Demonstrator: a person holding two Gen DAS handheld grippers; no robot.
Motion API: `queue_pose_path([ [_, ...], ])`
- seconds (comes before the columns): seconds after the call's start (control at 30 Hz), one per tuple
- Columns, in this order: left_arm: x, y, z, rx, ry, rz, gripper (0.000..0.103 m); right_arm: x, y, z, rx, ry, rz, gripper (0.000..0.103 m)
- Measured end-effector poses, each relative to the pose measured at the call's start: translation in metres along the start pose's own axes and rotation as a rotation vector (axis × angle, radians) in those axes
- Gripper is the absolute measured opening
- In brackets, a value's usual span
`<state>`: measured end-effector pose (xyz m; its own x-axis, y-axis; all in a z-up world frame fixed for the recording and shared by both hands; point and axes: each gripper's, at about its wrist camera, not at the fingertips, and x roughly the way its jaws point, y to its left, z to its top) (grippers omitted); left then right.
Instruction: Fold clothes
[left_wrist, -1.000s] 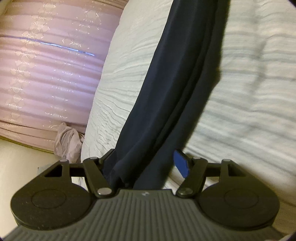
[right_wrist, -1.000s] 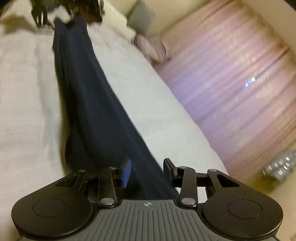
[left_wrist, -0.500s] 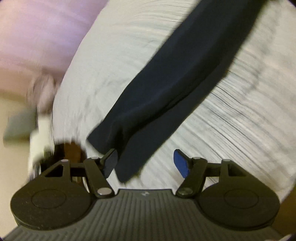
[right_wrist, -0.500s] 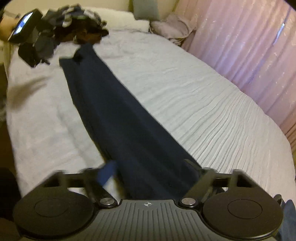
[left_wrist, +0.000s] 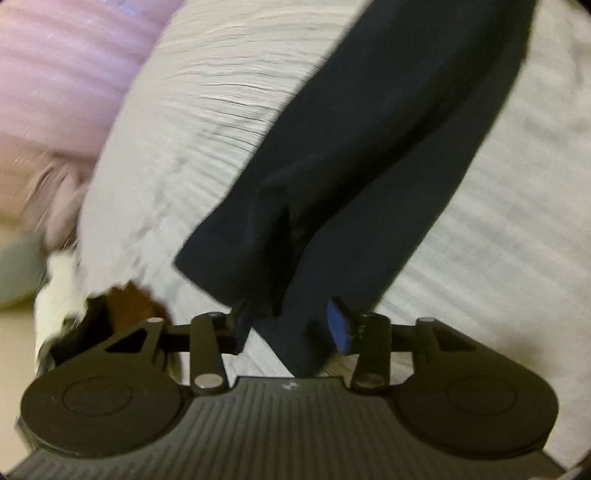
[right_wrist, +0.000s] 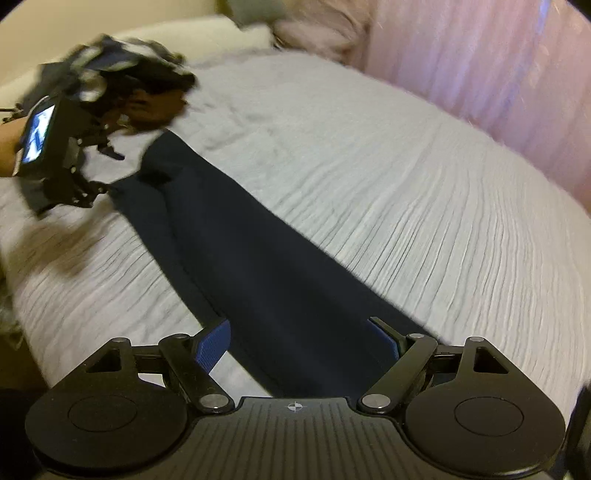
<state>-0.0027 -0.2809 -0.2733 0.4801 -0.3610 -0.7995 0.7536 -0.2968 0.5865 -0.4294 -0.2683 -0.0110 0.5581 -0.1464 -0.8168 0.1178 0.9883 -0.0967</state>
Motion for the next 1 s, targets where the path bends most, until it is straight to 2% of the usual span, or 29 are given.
queue_pose_path([
  [0.07,0.016,0.007,-0.008,0.035,-0.047,-0.047,0.037,0.014,0.022,0.012,0.055,0.037,-0.008,0.082],
  [0.13,0.027,0.013,-0.012,0.073,-0.095,-0.071,0.038,0.025,0.046,0.026,0.058,0.063,-0.009,0.082],
  [0.27,0.048,0.026,-0.018,0.118,-0.138,-0.086,0.041,0.042,0.083,0.046,0.063,0.085,0.001,0.082],
  [0.3,0.051,0.028,-0.019,0.132,-0.145,-0.085,0.045,0.046,0.089,0.049,0.069,0.094,0.002,0.082],
  [0.33,0.053,0.029,-0.021,0.147,-0.150,-0.082,0.051,0.050,0.093,0.049,0.079,0.102,0.003,0.082],
  [0.47,0.061,0.031,-0.027,0.220,-0.173,-0.069,0.052,0.063,0.104,0.051,0.108,0.132,-0.003,0.082],
  [0.6,0.061,0.017,-0.033,0.387,-0.207,0.023,0.054,0.065,0.105,0.051,0.120,0.148,-0.031,0.082],
  [0.67,0.058,0.011,-0.037,0.443,-0.223,0.068,0.046,0.064,0.103,0.051,0.128,0.154,-0.042,0.082],
  [0.73,0.057,0.009,-0.040,0.467,-0.204,0.070,0.018,0.064,0.101,0.050,0.135,0.160,-0.054,0.082],
  [0.77,0.057,0.008,-0.041,0.468,-0.189,0.050,0.011,0.064,0.099,0.049,0.135,0.162,-0.057,0.082],
  [0.83,0.052,0.012,-0.043,0.443,-0.180,0.014,0.003,0.063,0.096,0.049,0.140,0.165,-0.061,0.082],
  [1.0,0.010,0.034,-0.053,0.346,-0.207,0.016,0.002,0.061,0.091,0.046,0.145,0.174,-0.069,0.082],
])
